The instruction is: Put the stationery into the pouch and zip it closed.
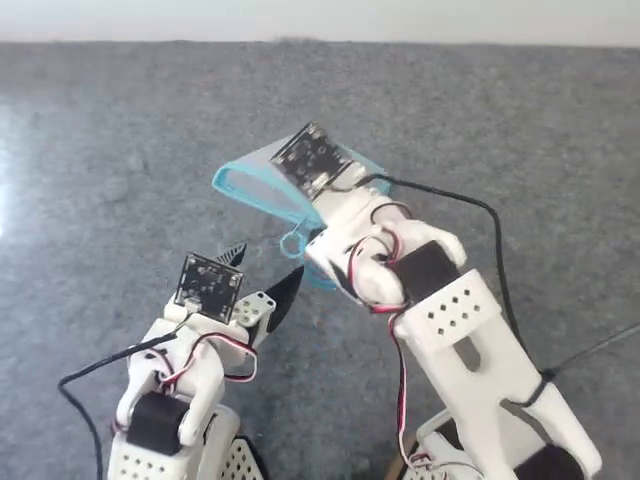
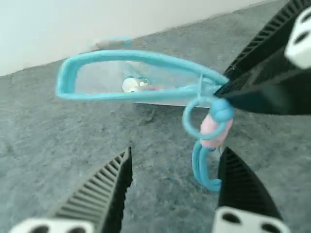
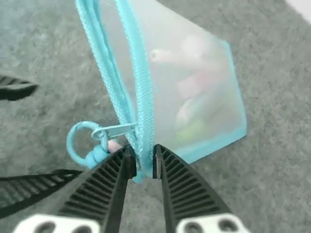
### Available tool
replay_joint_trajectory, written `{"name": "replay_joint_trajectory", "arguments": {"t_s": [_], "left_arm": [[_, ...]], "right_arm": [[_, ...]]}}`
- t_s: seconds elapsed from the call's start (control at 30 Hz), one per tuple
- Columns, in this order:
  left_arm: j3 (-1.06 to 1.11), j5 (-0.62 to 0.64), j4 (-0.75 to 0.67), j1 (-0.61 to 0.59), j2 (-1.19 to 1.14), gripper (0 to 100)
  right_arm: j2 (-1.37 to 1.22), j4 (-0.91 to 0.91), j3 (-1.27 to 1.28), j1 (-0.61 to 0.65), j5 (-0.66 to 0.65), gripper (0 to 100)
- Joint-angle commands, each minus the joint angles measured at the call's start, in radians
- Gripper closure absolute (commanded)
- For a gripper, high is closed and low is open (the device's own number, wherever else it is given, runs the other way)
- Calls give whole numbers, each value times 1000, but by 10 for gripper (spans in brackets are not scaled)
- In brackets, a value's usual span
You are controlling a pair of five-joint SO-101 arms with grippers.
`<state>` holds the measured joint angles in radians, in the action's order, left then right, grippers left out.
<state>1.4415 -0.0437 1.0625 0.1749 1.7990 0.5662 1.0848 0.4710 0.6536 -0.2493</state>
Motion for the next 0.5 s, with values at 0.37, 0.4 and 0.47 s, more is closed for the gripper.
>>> {"name": "replay_joint_trajectory", "arguments": {"t_s": [0.37, 0.4, 0.47], "left_arm": [[68, -12, -120, 44, -3, 735], [71, -12, -121, 44, -2, 735], [71, -12, -126, 44, -3, 754]], "right_arm": [[108, 39, -15, 96, 8, 991], [108, 38, -5, 110, -6, 991], [108, 38, 2, 130, -17, 991]]}}
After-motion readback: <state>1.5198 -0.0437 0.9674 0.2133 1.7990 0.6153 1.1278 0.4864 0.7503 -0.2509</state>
